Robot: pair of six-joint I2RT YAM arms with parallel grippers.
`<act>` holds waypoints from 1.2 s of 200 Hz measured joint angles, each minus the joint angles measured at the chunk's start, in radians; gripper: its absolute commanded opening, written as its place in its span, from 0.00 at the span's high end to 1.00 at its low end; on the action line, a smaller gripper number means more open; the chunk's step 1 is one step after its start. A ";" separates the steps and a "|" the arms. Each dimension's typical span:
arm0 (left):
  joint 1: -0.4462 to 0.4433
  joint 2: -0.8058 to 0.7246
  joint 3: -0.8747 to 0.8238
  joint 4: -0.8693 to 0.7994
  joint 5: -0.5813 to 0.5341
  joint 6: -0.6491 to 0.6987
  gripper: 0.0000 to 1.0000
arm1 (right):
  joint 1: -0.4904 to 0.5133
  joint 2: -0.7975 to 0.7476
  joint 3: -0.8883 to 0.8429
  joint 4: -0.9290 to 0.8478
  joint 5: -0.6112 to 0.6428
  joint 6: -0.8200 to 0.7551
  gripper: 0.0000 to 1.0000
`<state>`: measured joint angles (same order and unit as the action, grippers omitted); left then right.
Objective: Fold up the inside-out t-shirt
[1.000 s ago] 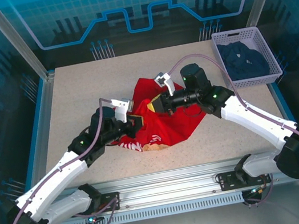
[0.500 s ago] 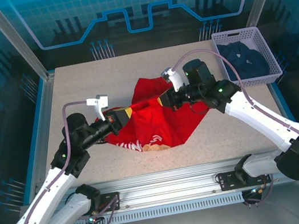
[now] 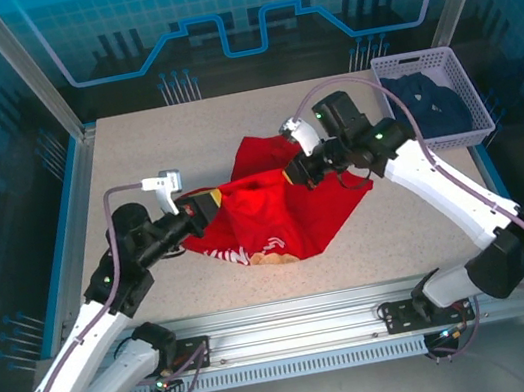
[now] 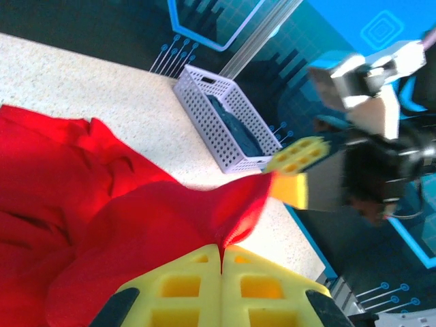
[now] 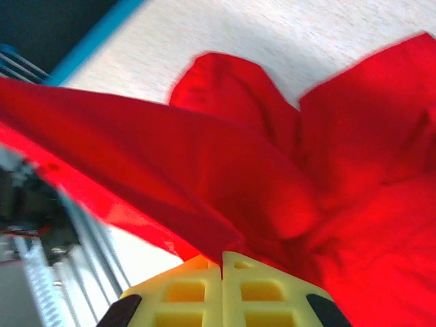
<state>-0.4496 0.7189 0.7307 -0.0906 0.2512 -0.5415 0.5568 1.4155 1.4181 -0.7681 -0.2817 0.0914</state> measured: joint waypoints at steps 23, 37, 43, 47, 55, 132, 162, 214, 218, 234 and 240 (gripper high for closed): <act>0.000 0.008 0.000 0.022 0.034 -0.003 1.00 | 0.057 0.048 0.005 -0.020 0.115 -0.003 0.84; 0.000 0.018 0.000 0.031 0.035 -0.003 1.00 | 0.069 0.061 0.001 -0.025 0.151 0.005 0.78; 0.000 0.022 0.000 0.036 0.039 -0.003 1.00 | 0.071 0.062 -0.002 -0.021 0.158 0.010 0.74; 0.000 0.024 0.000 0.037 0.042 -0.003 1.00 | 0.071 0.061 -0.009 -0.013 0.159 0.010 0.72; 0.000 0.029 0.000 0.042 0.045 -0.003 1.00 | 0.071 0.055 -0.027 0.009 0.149 0.024 0.70; 0.000 0.053 0.000 0.051 0.071 -0.003 1.00 | 0.161 -0.119 -0.391 0.365 0.031 0.022 0.57; 0.000 0.053 0.000 0.051 0.079 -0.003 1.00 | 0.170 -0.090 -0.391 0.477 0.022 -0.032 0.51; 0.000 0.053 0.000 0.051 0.082 -0.003 1.00 | 0.170 0.029 -0.386 0.542 -0.022 -0.101 0.50; 0.000 0.053 0.000 0.051 0.083 -0.003 1.00 | 0.170 0.035 -0.385 0.544 -0.026 -0.107 0.51; 0.000 0.053 0.000 0.051 0.085 -0.003 1.00 | 0.169 0.048 -0.381 0.558 -0.037 -0.115 0.54; 0.000 0.053 0.000 0.051 0.085 -0.003 1.00 | 0.169 0.048 -0.381 0.561 -0.042 -0.119 0.55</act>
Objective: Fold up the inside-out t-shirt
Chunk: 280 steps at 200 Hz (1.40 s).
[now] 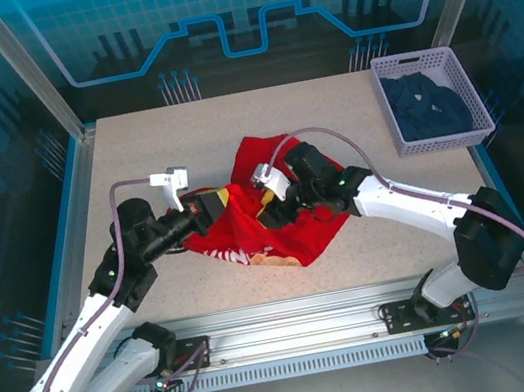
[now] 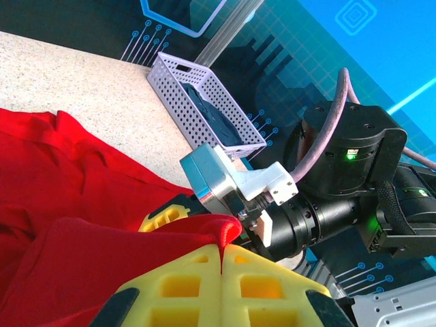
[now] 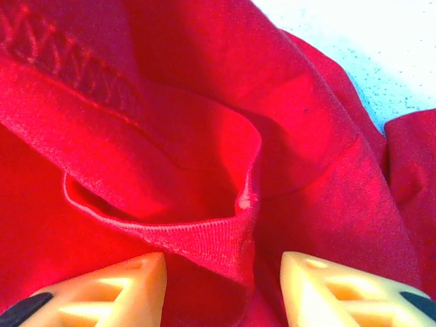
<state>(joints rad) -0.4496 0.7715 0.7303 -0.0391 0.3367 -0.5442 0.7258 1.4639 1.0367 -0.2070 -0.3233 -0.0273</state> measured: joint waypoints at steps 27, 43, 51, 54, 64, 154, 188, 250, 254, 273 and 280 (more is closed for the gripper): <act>0.000 0.000 0.000 0.000 0.001 0.000 1.00 | -0.006 0.000 0.003 0.018 -0.026 -0.014 0.67; 0.000 0.000 0.000 0.000 0.001 0.000 1.00 | -0.014 0.000 0.006 0.027 -0.039 -0.021 0.76; 0.000 0.000 0.000 0.000 0.001 0.000 1.00 | -0.020 0.000 0.006 0.030 -0.048 -0.029 0.81; 0.000 0.000 0.000 0.000 0.001 0.000 1.00 | -0.020 0.000 0.006 0.032 -0.050 -0.025 0.82; 0.000 0.000 0.000 0.000 0.001 0.000 1.00 | -0.026 0.000 0.006 0.035 -0.056 -0.030 0.86; 0.000 0.000 0.000 0.000 0.001 0.000 1.00 | -0.042 -0.013 0.007 0.044 -0.082 -0.033 0.78; 0.000 0.000 0.000 -0.001 0.001 0.000 1.00 | -0.042 -0.016 0.007 0.049 -0.091 -0.032 0.84; 0.000 0.000 0.000 -0.008 -0.007 0.003 1.00 | -0.048 -0.061 0.005 0.040 -0.088 -0.026 0.95; 0.000 0.000 0.000 -0.011 -0.011 0.004 1.00 | -0.049 -0.069 0.003 0.038 -0.084 -0.026 0.95; 0.000 -0.001 0.000 -0.029 -0.040 0.006 1.00 | -0.054 -0.111 -0.015 0.024 -0.069 -0.026 0.98; 0.000 -0.001 0.000 -0.040 -0.053 0.011 1.00 | -0.057 -0.130 -0.026 0.020 -0.061 -0.027 0.99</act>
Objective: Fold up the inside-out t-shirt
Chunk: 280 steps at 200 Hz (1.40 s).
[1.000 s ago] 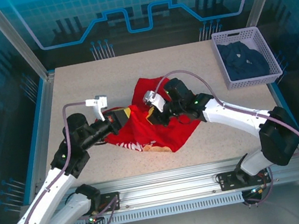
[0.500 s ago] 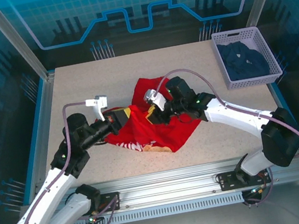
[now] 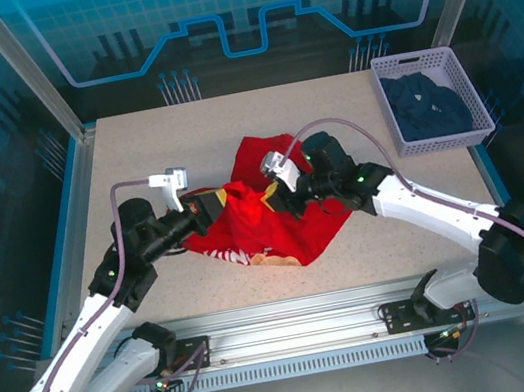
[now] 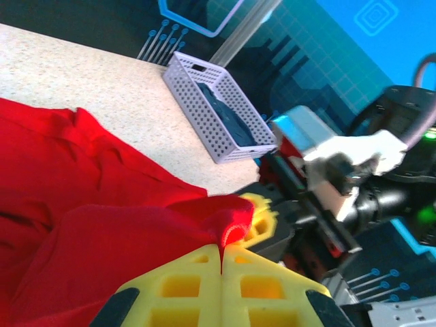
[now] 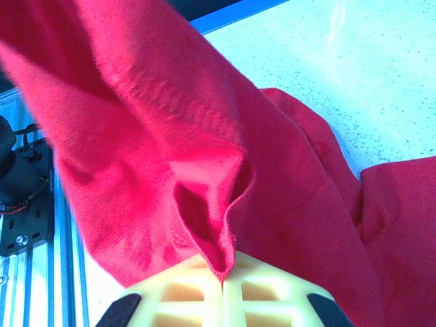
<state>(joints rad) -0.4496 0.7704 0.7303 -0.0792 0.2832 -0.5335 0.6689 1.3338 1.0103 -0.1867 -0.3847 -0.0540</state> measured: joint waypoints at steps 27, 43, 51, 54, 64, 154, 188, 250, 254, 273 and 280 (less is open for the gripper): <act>0.000 -0.003 0.000 -0.043 -0.068 0.012 1.00 | -0.008 -0.061 -0.039 -0.025 0.027 0.000 0.99; 0.000 -0.006 0.000 -0.076 -0.122 0.013 1.00 | -0.014 -0.098 -0.057 -0.040 0.046 0.000 0.99; 0.000 -0.007 0.001 -0.090 -0.143 0.012 1.00 | -0.016 -0.115 -0.066 -0.047 0.055 0.000 0.99; 0.000 -0.007 0.001 -0.097 -0.151 0.013 1.00 | -0.016 -0.122 -0.068 -0.048 0.059 0.000 0.98; 0.000 -0.007 0.001 -0.110 -0.168 0.013 1.00 | -0.017 -0.142 -0.078 -0.050 0.066 0.000 0.99; 0.000 -0.008 0.001 -0.134 -0.195 0.020 1.00 | -0.018 -0.172 -0.097 -0.051 0.121 0.001 1.00; 0.000 0.028 0.008 -0.187 -0.220 0.037 1.00 | -0.022 -0.246 -0.129 -0.034 0.140 -0.003 1.00; 0.000 0.111 -0.019 -0.254 -0.266 0.034 1.00 | -0.001 -0.335 -0.265 -0.019 0.139 -0.019 1.00; 0.000 0.111 -0.021 -0.253 -0.267 0.034 1.00 | -0.001 -0.334 -0.265 -0.021 0.142 -0.019 1.00; 0.000 0.109 -0.027 -0.251 -0.269 0.026 1.00 | 0.000 -0.332 -0.264 -0.021 0.146 -0.019 1.00; 0.000 0.106 -0.027 -0.245 -0.269 0.016 1.00 | 0.000 -0.329 -0.264 -0.021 0.148 -0.019 1.00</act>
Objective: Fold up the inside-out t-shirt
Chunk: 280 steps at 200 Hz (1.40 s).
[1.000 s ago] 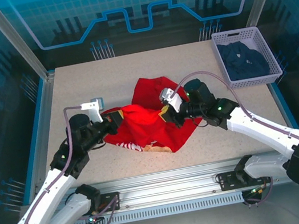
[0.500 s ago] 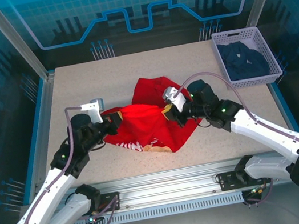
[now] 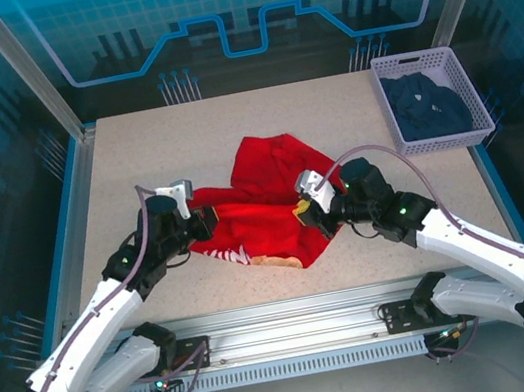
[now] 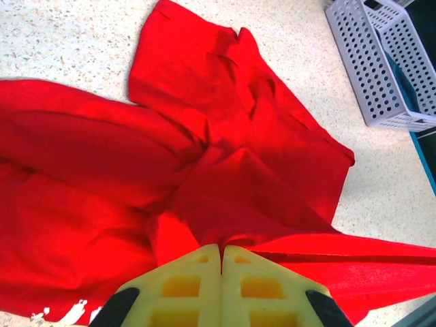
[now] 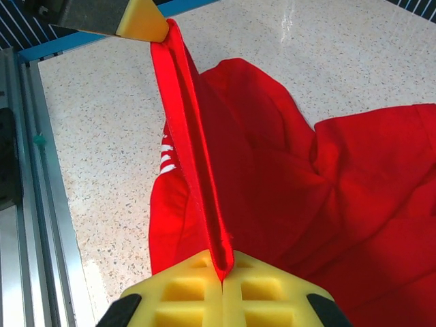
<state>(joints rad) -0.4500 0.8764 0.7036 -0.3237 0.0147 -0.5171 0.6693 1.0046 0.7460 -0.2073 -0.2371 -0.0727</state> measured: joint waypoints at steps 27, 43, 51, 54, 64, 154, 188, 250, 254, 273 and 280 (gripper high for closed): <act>0.000 -0.035 -0.002 0.053 0.000 -0.027 1.00 | 0.006 0.028 0.022 -0.007 0.023 0.000 1.00; 0.000 -0.063 -0.003 0.108 0.008 -0.035 1.00 | 0.011 0.049 0.063 -0.013 0.030 0.001 1.00; 0.000 -0.072 -0.004 0.140 0.016 -0.034 1.00 | 0.011 0.058 0.089 -0.019 0.037 0.003 1.00; 0.000 -0.074 -0.004 0.152 0.021 -0.034 1.00 | 0.011 0.064 0.101 -0.023 0.042 0.005 1.00; 0.000 -0.077 -0.003 0.190 0.035 -0.033 1.00 | 0.011 0.086 0.148 -0.037 0.056 0.013 1.00; 0.000 0.188 0.041 0.129 0.026 -0.032 1.00 | -0.051 0.291 0.264 -0.170 0.159 0.134 1.00; 0.018 0.424 0.094 0.187 -0.001 -0.031 1.00 | -0.161 0.524 0.315 -0.175 0.150 0.187 1.00; 0.076 0.839 0.358 0.307 0.003 -0.031 0.93 | -0.235 0.858 0.554 -0.186 0.132 0.204 1.00; 0.079 0.858 0.373 0.309 0.006 -0.031 0.92 | -0.238 0.870 0.563 -0.186 0.131 0.204 1.00; 0.095 0.916 0.412 0.319 0.033 -0.029 0.82 | -0.245 0.912 0.594 -0.188 0.125 0.204 1.00; 0.103 0.926 0.416 0.326 0.047 -0.029 0.77 | -0.247 0.922 0.600 -0.190 0.124 0.204 1.00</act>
<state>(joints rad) -0.3466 1.8027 1.1198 0.0021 0.0612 -0.5457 0.4221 1.9270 1.3464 -0.3973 -0.1127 0.1310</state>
